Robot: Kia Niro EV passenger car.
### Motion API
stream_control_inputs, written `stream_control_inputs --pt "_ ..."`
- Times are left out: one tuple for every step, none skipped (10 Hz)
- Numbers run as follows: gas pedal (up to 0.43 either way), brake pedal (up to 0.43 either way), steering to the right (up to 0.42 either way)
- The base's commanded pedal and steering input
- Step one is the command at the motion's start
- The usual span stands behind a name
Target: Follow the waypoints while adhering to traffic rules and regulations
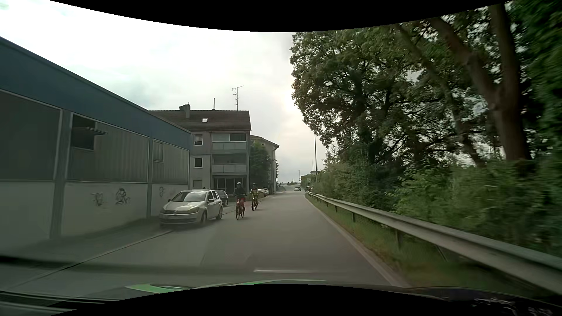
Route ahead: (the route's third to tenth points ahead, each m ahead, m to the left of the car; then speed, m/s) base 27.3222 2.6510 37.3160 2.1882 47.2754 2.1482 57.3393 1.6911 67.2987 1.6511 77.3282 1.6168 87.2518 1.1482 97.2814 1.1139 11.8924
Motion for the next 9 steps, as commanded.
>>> stream_control_inputs --pt "0.067 0.0 0.0" --pt "0.067 0.0 0.0" --pt "0.067 0.0 0.0" --pt "0.067 0.0 0.0" --pt "0.067 0.0 0.0" --pt "0.067 0.0 0.0" --pt "0.067 0.0 0.0" --pt "0.067 0.0 0.0" --pt "0.067 0.0 0.0"
